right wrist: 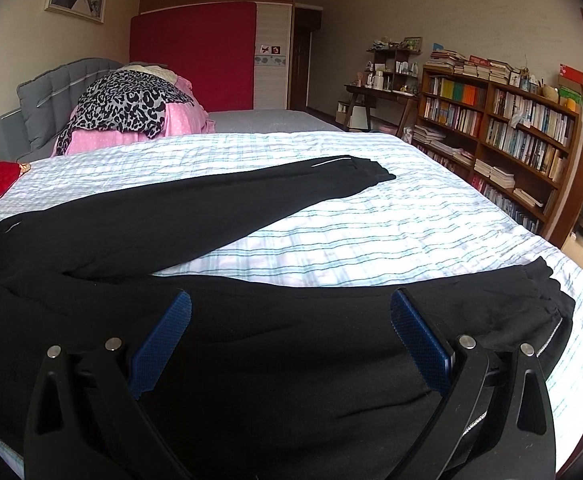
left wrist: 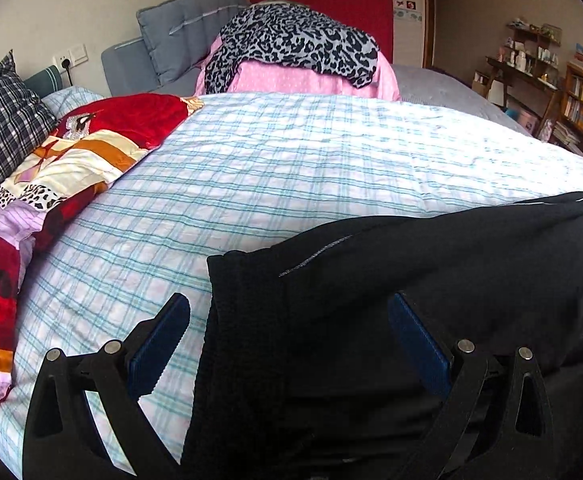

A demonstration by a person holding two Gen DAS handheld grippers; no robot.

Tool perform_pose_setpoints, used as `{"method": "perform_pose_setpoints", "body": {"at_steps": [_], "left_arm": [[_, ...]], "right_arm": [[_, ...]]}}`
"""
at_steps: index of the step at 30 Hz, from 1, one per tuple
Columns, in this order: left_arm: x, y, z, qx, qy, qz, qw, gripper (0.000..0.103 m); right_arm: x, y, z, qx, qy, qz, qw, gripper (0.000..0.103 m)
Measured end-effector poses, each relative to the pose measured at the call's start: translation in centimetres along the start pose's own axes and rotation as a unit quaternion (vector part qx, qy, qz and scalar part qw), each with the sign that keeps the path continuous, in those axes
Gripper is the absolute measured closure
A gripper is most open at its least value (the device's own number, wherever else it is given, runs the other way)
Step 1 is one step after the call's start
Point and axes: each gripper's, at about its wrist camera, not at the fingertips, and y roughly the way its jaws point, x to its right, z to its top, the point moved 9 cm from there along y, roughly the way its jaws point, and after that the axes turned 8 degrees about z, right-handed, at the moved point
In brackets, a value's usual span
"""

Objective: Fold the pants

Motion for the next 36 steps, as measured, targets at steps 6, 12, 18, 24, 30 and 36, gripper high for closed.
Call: {"method": "perform_pose_setpoints", "body": {"at_steps": [6, 12, 18, 24, 30, 36], "left_arm": [[-1.1, 4.8, 1.0, -0.033, 0.005, -0.005, 0.9994, 0.005], [-0.7, 7.1, 1.3, -0.061, 0.015, -0.028, 0.9976, 0.005], [0.0, 9.0, 1.1, -0.093, 0.027, -0.070, 0.9928, 0.028], [-0.2, 9.0, 1.1, -0.090, 0.017, -0.094, 0.9914, 0.046], [0.3, 5.2, 1.9, -0.031, 0.031, -0.081, 0.9958, 0.048], [1.2, -0.3, 3.0, 0.034, 0.033, -0.109, 0.9929, 0.048]], "right_arm": [[-1.4, 2.1, 0.2, -0.015, -0.006, 0.008, 1.000, 0.003], [-2.6, 3.5, 0.4, -0.025, -0.014, 0.013, 0.999, 0.003], [-3.4, 4.5, 0.3, -0.032, -0.022, 0.017, 0.999, 0.003], [-3.7, 5.2, 0.2, -0.039, -0.024, 0.017, 0.999, 0.003], [-4.0, 6.5, 1.4, -0.052, -0.024, 0.030, 0.998, 0.003], [-1.0, 9.9, 5.1, -0.068, 0.004, 0.018, 0.998, 0.003]]}}
